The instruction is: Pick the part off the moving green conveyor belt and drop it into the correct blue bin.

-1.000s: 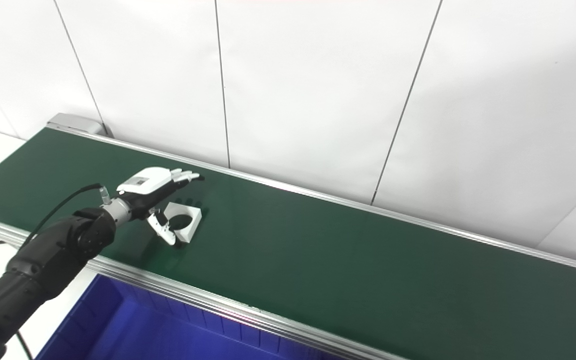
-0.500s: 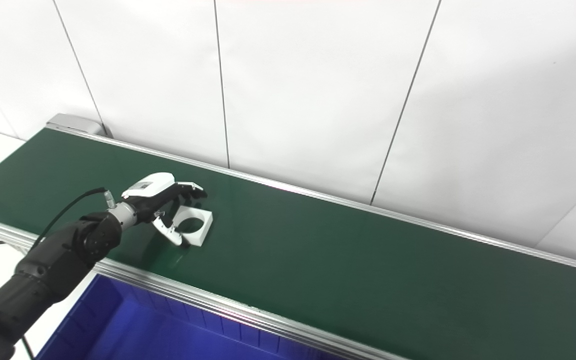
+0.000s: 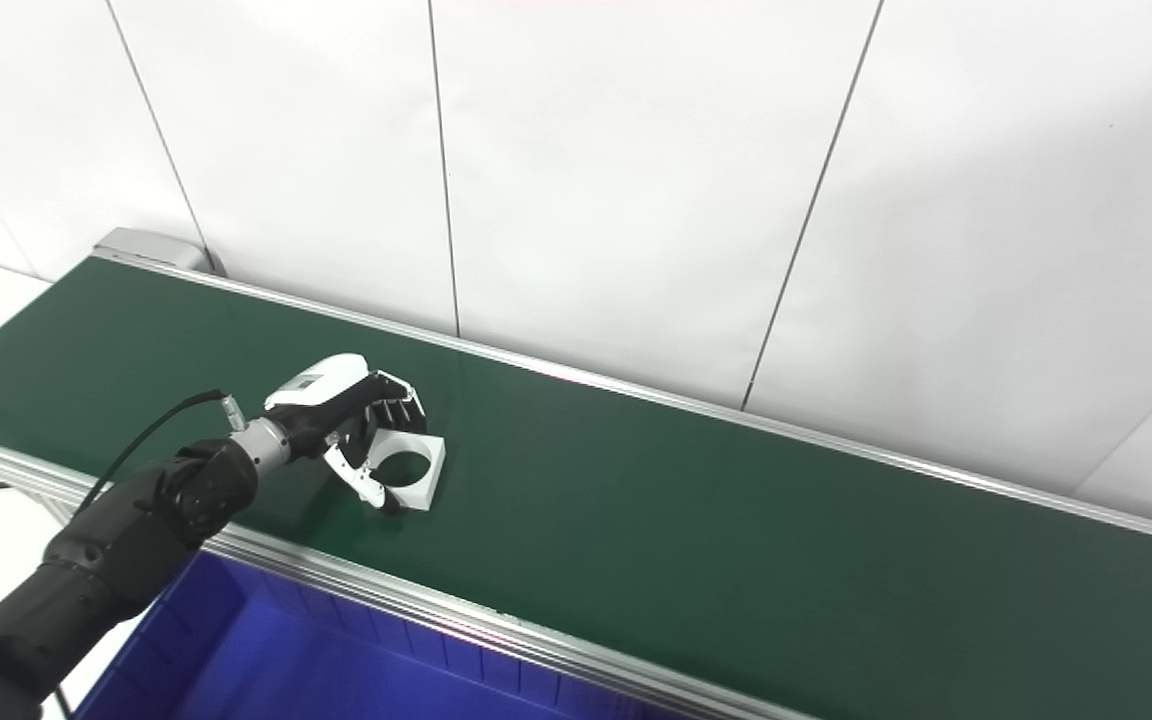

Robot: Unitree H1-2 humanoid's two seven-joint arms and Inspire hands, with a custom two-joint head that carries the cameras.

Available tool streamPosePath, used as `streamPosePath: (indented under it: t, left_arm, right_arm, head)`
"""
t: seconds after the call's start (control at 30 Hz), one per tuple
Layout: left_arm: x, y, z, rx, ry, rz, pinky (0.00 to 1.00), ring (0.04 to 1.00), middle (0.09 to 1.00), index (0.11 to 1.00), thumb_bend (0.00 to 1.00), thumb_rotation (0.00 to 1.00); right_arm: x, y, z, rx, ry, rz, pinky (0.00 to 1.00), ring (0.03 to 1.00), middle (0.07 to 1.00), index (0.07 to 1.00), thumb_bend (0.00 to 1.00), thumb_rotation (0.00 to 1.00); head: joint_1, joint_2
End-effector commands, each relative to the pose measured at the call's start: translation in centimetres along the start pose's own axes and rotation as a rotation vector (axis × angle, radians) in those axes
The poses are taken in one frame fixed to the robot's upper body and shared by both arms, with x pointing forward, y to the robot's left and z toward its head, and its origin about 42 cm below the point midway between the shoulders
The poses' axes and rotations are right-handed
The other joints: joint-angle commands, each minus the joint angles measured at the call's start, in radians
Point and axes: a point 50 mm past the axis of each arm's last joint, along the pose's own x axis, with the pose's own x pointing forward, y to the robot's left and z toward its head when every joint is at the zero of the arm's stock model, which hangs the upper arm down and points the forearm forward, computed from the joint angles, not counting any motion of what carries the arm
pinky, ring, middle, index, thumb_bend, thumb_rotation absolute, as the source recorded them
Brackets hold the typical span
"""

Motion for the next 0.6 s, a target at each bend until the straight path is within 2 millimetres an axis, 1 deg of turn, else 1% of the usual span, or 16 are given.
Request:
streamPosePath:
  t: [0.0, 0.03, 0.07, 0.1, 0.13, 0.17, 0.2, 0.23, 0.27, 0.3, 0.33, 0.37, 0.4, 0.43, 0.47, 0.57]
  left_arm:
    - [0.3, 2.8, 0.7, 0.003, -0.062, 0.099, 0.33, 0.402, 0.466, 0.517, 0.5, 0.0]
    - [0.1, 3.0, 0.8, 0.002, -0.07, 0.113, 0.35, 0.42, 0.487, 0.5, 0.5, 0.0]
    - [-0.3, 3.3, 0.9, -0.008, -0.092, 0.14, 0.36, 0.427, 0.494, 0.494, 0.5, 0.0]
    - [-0.6, 3.6, 1.0, -0.015, -0.108, 0.158, 0.37, 0.43, 0.502, 0.483, 0.5, 0.0]
    - [-0.9, 3.8, 1.1, -0.019, -0.126, 0.174, 0.38, 0.433, 0.507, 0.476, 0.5, 0.0]
    - [-1.2, 4.1, 1.2, -0.03, -0.147, 0.191, 0.38, 0.437, 0.5, 0.479, 0.5, 0.0]
    - [-1.6, 4.4, 1.3, -0.046, -0.167, 0.207, 0.38, 0.434, 0.496, 0.486, 0.5, 0.0]
    - [-2.0, 4.6, 1.4, -0.057, -0.181, 0.218, 0.37, 0.428, 0.488, 0.499, 0.5, 0.0]
    - [-2.5, 4.7, 1.4, -0.075, -0.196, 0.234, 0.36, 0.425, 0.484, 0.506, 0.5, 0.0]
    - [-2.9, 4.8, 1.5, -0.086, -0.204, 0.244, 0.35, 0.42, 0.48, 0.51, 0.5, 0.0]
    - [-3.4, 4.9, 1.5, -0.104, -0.213, 0.257, 0.35, 0.418, 0.478, 0.512, 0.5, 0.0]
    - [-3.7, 5.0, 1.6, -0.116, -0.22, 0.265, 0.37, 0.431, 0.488, 0.5, 0.5, 0.0]
    - [-4.1, 5.1, 1.6, -0.13, -0.226, 0.27, 0.37, 0.436, 0.491, 0.496, 0.5, 0.0]
    - [-4.4, 5.2, 1.6, -0.147, -0.232, 0.276, 0.38, 0.439, 0.491, 0.495, 0.5, 0.0]
    - [-4.7, 5.2, 1.6, -0.165, -0.238, 0.281, 0.38, 0.439, 0.491, 0.495, 0.5, 0.0]
    - [-5.5, 4.8, 1.9, -0.214, -0.258, 0.293, 0.4, 0.447, 0.488, 0.492, 0.5, 0.0]
  right_arm:
    - [0.0, -0.3, 1.5, 0.01, -0.082, -0.04, 0.55, 0.722, 0.805, 0.89, 0.94, 0.21]
    - [-0.1, -0.2, 1.5, 0.011, -0.082, -0.043, 0.52, 0.692, 0.799, 0.885, 0.94, 0.22]
    - [-0.1, -0.1, 1.6, 0.01, -0.083, -0.045, 0.51, 0.682, 0.797, 0.883, 0.94, 0.22]
    - [-0.1, -0.1, 1.7, 0.009, -0.083, -0.047, 0.54, 0.693, 0.796, 0.881, 0.94, 0.22]
    - [-0.1, -0.1, 1.9, 0.01, -0.084, -0.046, 0.55, 0.7, 0.795, 0.88, 0.94, 0.22]
    - [-0.1, -0.1, 2.0, 0.007, -0.083, -0.046, 0.56, 0.715, 0.797, 0.879, 0.94, 0.23]
    - [-0.1, 0.0, 2.3, 0.006, -0.083, -0.045, 0.58, 0.725, 0.799, 0.879, 0.94, 0.24]
    - [-0.1, 0.0, 2.5, 0.005, -0.083, -0.045, 0.6, 0.742, 0.804, 0.878, 0.94, 0.25]
    - [-0.1, 0.1, 2.8, 0.003, -0.088, -0.046, 0.61, 0.751, 0.806, 0.878, 0.94, 0.26]
    - [-0.1, 0.1, 3.0, 0.003, -0.092, -0.046, 0.63, 0.752, 0.807, 0.876, 0.94, 0.27]
    - [-0.1, 0.2, 3.2, 0.004, -0.101, -0.047, 0.63, 0.752, 0.807, 0.875, 0.94, 0.28]
    - [0.0, 0.3, 3.4, 0.005, -0.107, -0.048, 0.63, 0.751, 0.809, 0.874, 0.94, 0.28]
    - [0.0, 0.4, 3.6, 0.005, -0.112, -0.049, 0.63, 0.751, 0.809, 0.873, 0.94, 0.28]
    - [0.0, 0.5, 3.8, 0.007, -0.115, -0.049, 0.63, 0.75, 0.811, 0.873, 0.94, 0.28]
    - [0.0, 0.6, 4.1, 0.01, -0.115, -0.049, 0.63, 0.75, 0.811, 0.873, 0.94, 0.28]
    - [0.1, 0.8, 4.8, 0.012, -0.112, -0.048, 0.64, 0.75, 0.816, 0.881, 0.93, 0.27]
  head:
    - [-0.013, 0.01]
    - [-0.016, 0.012]
    - [-0.04, 0.026]
    - [-0.044, 0.03]
    - [-0.068, 0.05]
    - [-0.073, 0.054]
    - [-0.112, 0.079]
    - [-0.118, 0.084]
    - [-0.163, 0.11]
    - [-0.171, 0.114]
    - [-0.218, 0.139]
    - [-0.226, 0.143]
    - [-0.262, 0.163]
    - [-0.268, 0.168]
    - [-0.293, 0.185]
    - [-0.329, 0.215]
